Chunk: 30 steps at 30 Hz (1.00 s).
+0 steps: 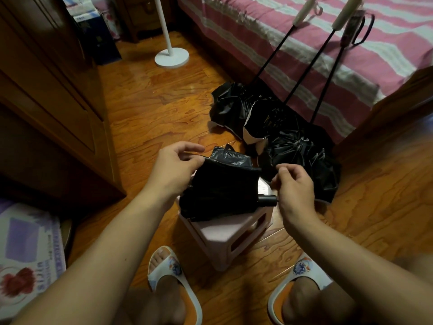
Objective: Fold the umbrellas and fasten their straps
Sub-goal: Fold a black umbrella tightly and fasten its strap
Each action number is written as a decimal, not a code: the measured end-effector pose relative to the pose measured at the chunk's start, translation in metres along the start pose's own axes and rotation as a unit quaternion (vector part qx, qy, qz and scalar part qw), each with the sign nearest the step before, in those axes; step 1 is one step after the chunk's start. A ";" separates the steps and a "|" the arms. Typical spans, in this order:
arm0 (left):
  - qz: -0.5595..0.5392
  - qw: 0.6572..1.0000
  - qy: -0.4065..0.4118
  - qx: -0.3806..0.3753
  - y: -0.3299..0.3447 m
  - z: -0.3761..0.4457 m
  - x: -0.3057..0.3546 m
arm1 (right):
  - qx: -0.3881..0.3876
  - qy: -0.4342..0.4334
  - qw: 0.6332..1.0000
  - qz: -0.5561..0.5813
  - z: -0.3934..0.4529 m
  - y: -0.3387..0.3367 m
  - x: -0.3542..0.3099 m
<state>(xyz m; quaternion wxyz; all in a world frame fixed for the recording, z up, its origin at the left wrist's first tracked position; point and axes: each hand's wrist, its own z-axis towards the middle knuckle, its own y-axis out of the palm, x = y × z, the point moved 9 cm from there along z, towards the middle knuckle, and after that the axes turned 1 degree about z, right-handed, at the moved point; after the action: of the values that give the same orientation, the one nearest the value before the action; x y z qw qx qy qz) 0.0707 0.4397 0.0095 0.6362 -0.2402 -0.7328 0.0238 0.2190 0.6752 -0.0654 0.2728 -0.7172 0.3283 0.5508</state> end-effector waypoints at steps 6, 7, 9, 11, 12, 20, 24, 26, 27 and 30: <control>-0.037 0.999 -0.024 -0.011 0.003 0.003 -0.007 | -0.137 0.003 0.989 -0.061 -0.008 0.026 0.003; -0.042 0.999 -0.026 -0.012 0.002 0.003 -0.007 | -0.153 -0.016 0.986 -0.072 -0.009 0.029 -0.001; -0.053 0.998 -0.030 -0.017 0.003 0.002 -0.007 | -0.159 -0.047 0.982 -0.094 -0.007 0.030 -0.008; -0.062 0.997 -0.032 -0.023 0.004 0.001 -0.008 | -0.159 -0.076 0.977 -0.117 -0.006 0.030 -0.013; -0.065 0.997 -0.031 -0.026 0.004 0.000 -0.008 | -0.165 -0.088 0.975 -0.121 -0.006 0.031 -0.014; -0.097 0.994 0.033 -0.043 0.008 -0.001 -0.004 | -0.134 -0.093 0.977 -0.140 0.016 0.025 -0.011; -0.043 0.999 0.031 0.006 0.005 0.014 -0.013 | -0.183 -0.109 0.948 -0.238 0.041 0.051 -0.011; -0.025 0.999 0.026 0.005 0.004 0.022 -0.015 | -0.214 -0.117 0.926 -0.287 0.059 0.071 -0.015; -0.025 0.999 0.022 0.005 0.002 0.026 -0.017 | -0.230 -0.114 0.918 -0.302 0.067 0.082 -0.014; -0.006 1.000 0.018 0.024 -0.008 0.033 -0.030 | -0.233 -0.058 0.938 -0.249 0.092 0.102 0.001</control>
<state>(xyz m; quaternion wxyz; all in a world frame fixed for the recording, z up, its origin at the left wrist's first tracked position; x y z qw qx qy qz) 0.0397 0.4299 -0.0219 0.6553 -0.2204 -0.7218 0.0331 0.0841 0.6798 -0.0917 0.2452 -0.7863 -0.0151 0.5669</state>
